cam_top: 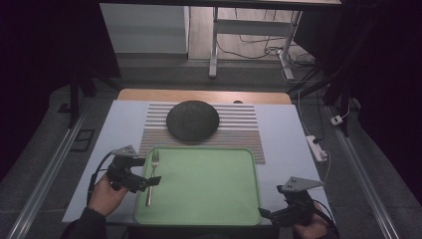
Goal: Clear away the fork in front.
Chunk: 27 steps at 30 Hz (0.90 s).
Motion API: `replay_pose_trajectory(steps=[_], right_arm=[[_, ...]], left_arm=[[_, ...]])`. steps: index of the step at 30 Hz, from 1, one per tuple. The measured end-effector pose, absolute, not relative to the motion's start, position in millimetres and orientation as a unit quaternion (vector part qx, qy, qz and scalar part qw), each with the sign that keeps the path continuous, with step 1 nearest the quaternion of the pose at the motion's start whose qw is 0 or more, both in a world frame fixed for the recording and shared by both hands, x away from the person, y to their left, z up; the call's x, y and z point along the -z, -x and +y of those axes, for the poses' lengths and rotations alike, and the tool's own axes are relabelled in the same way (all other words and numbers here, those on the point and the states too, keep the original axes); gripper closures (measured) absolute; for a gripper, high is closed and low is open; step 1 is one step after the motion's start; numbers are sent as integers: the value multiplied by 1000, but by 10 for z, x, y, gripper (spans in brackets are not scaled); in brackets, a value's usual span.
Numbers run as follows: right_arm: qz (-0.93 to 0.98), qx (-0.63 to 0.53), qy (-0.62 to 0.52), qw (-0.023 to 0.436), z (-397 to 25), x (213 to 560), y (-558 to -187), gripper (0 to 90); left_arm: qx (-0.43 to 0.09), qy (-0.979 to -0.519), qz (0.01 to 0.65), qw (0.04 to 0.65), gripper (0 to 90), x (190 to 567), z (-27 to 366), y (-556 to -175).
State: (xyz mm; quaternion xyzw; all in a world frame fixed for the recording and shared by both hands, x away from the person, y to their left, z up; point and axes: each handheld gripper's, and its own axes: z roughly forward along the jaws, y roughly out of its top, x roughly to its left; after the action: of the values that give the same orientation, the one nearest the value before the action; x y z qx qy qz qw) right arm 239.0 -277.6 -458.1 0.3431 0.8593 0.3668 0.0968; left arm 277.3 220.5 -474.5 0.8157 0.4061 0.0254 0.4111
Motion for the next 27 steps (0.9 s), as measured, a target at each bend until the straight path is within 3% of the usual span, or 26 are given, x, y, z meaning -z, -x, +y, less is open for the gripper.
replay_pose_trajectory(steps=[16, 27], right_arm=[[859, -365, -346, 98, -2771, 4584, -2394, 0], [859, -365, -347, 99, -2771, 4584, -2394, 0]], left_arm=[[-21, -777, 443, 447, 0, 4776, 2666, -2254], [-52, -757, 476, 443, 0, 4772, 2887, -1991]])
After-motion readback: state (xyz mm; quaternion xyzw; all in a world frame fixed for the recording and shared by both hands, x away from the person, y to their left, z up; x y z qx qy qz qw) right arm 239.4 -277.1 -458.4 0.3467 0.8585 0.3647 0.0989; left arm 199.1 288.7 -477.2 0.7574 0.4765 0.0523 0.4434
